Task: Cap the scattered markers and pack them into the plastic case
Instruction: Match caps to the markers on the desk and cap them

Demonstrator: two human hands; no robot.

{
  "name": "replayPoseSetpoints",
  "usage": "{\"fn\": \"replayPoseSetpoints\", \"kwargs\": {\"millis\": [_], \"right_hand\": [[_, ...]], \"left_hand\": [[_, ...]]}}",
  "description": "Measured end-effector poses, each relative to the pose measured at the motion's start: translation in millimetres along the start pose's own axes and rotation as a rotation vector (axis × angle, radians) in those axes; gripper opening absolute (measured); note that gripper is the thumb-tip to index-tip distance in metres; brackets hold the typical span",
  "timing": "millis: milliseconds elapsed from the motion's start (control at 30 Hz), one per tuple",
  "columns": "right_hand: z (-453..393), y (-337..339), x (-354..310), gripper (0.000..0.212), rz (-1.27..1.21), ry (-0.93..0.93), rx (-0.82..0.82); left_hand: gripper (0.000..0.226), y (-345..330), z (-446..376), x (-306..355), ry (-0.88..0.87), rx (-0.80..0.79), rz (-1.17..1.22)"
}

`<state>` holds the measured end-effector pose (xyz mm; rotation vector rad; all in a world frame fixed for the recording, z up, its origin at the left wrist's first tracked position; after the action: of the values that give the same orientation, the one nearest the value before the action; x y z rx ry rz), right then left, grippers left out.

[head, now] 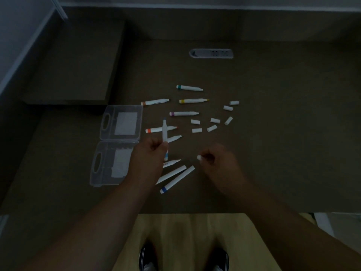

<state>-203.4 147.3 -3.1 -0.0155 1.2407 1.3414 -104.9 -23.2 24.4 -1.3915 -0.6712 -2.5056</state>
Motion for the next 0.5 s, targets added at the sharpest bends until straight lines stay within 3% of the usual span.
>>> {"fn": "replayPoseSetpoints", "kwargs": {"millis": [167,500], "right_hand": [[-9,-3,13,0.018,0.271,-0.077,-0.095],[-18,-4,12,0.019,0.340,-0.031,-0.051]], "left_hand": [[0.018,8,4,-3,0.001,0.020,0.004],[0.012,8,4,-8,0.016,0.001,0.005]]}}
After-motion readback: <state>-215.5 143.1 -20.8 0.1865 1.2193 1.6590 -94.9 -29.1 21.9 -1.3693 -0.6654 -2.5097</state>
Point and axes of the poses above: each hand's wrist, its own z-axis away from the middle knuckle, its own y-axis out of the back of the hand, x = y × z, the point moved 5 cm from there along -z, towards the middle knuckle, and after that the axes turned 13 degrees about -x, right-handed, at the moved point
